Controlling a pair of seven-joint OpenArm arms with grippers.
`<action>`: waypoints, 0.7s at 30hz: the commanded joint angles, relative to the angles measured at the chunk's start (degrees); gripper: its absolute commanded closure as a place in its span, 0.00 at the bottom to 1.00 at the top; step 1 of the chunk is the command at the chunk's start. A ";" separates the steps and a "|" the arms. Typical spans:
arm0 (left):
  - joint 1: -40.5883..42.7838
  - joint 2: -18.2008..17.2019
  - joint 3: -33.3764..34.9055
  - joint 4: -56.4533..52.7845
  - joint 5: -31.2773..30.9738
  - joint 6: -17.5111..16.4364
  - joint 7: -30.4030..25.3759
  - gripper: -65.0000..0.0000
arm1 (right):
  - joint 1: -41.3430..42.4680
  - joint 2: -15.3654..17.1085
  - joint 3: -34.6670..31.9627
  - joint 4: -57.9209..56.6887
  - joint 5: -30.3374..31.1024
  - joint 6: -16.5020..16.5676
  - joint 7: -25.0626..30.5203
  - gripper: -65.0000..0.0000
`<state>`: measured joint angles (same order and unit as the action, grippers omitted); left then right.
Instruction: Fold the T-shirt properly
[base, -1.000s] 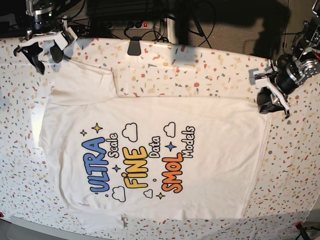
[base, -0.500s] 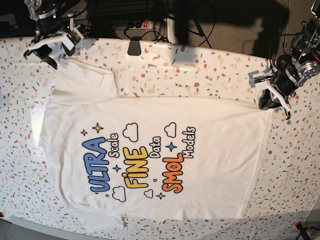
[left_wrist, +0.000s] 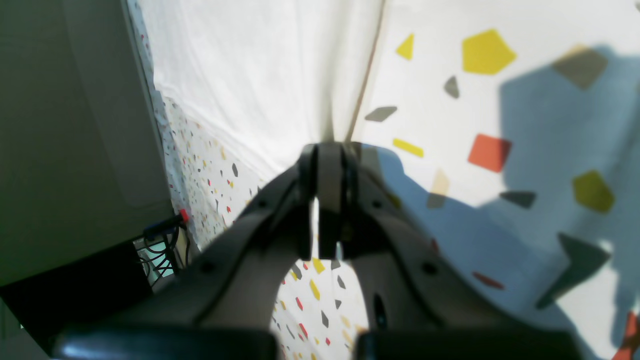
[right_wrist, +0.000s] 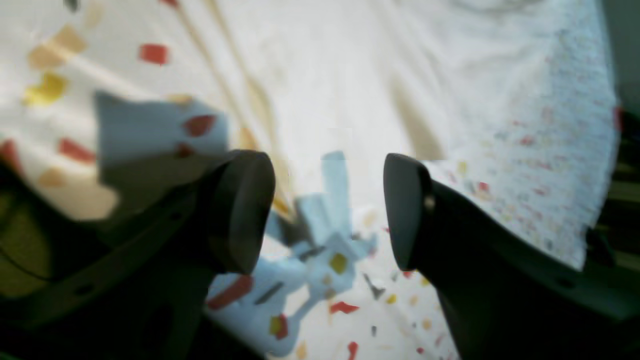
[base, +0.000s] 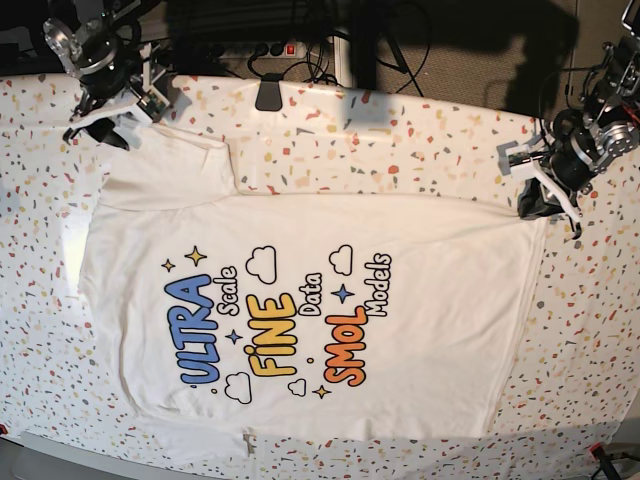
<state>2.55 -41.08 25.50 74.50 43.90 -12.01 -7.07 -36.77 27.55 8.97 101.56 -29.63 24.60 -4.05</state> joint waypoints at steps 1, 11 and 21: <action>0.15 -0.24 0.07 0.11 0.00 0.04 0.17 1.00 | 0.48 0.70 0.33 -0.39 -0.09 -0.50 1.03 0.42; 0.15 -0.24 0.07 0.11 -0.02 0.04 0.17 1.00 | 2.78 0.70 0.33 -3.21 -0.15 -0.55 1.51 0.68; 0.15 -0.31 0.07 0.11 -0.02 0.07 -0.26 1.00 | 2.80 0.70 0.33 -3.21 2.78 -0.57 1.44 1.00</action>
<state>2.55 -41.10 25.50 74.50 43.90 -12.01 -7.27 -33.85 27.46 8.97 97.58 -26.74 24.53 -3.29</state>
